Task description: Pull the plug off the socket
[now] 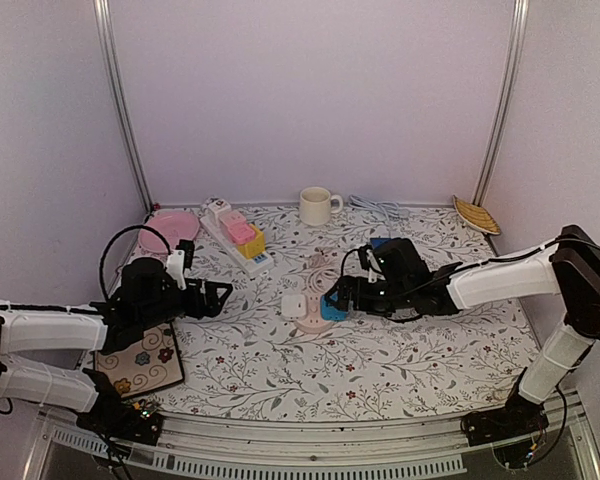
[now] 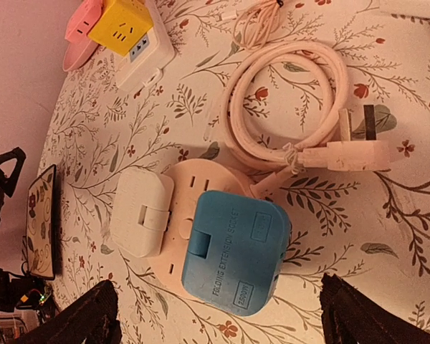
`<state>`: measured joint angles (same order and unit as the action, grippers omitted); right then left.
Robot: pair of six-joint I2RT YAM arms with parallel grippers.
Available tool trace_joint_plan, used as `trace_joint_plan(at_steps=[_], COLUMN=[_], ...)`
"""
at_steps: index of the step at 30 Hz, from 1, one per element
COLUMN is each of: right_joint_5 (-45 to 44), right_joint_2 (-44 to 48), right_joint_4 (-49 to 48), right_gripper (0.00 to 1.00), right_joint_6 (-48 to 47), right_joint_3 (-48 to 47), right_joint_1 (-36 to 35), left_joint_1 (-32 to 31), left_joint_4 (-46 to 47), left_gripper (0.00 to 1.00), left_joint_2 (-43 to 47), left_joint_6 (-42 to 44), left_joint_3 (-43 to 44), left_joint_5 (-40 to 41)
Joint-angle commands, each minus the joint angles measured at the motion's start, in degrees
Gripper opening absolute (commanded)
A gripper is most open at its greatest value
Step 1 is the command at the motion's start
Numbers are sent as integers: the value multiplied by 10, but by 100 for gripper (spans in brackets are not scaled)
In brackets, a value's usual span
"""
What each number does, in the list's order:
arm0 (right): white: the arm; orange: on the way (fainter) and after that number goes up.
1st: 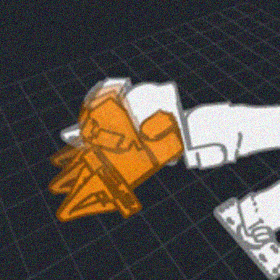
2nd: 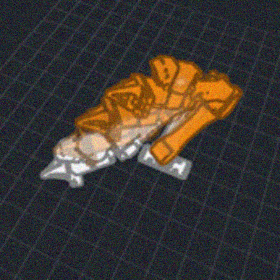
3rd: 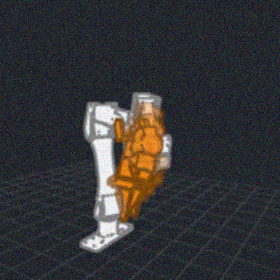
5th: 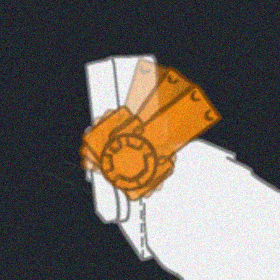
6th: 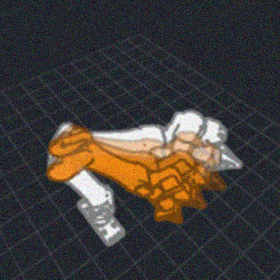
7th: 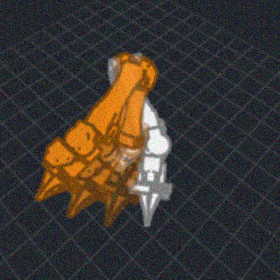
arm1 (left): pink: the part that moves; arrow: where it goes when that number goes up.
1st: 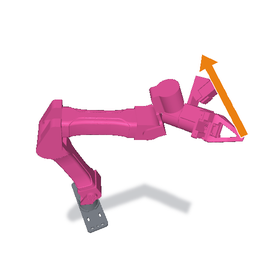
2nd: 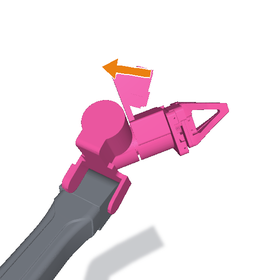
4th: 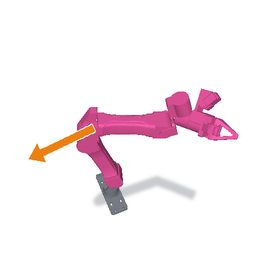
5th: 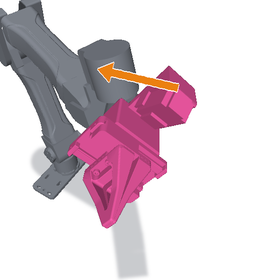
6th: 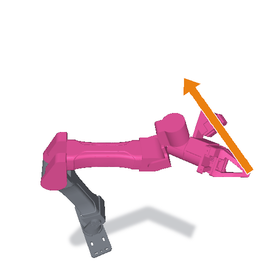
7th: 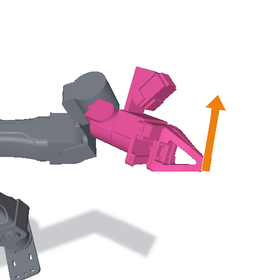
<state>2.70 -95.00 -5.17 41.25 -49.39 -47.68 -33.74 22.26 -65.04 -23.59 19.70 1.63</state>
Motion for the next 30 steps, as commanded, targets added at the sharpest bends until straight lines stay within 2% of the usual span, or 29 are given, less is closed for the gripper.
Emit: trace_joint_plan(at_steps=[1, 9, 14, 21, 27, 30], right_joint_5=[102, 194, 214, 248, 252, 253], right_joint_2=[-29, -112, -146, -161, -132, -129], right_joint_4=[-55, -89, -124, -179, -210, -214], right_gripper=[100, 95, 90, 70, 53, 45], right_joint_6=[-22, -14, 18, 59, 78, 80], right_joint_3=[3, -43, -57, -49, -5, 0], right_joint_1=[49, 67, 67, 67, 66, 66], left_joint_1=[-5, -5, -5, -4, -5, -5], left_joint_4=[22, 29, 43, 73, 73, 101], left_gripper=[97, 97, 97, 93, 91, 91], left_joint_2=[-8, -22, -29, -47, -78, -118], left_joint_6=[8, 10, 11, -5, -87, -137], left_joint_3=[-3, 1, -2, -8, 0, 5], left_joint_5=[-21, -39, -68, -126, -168, -187])
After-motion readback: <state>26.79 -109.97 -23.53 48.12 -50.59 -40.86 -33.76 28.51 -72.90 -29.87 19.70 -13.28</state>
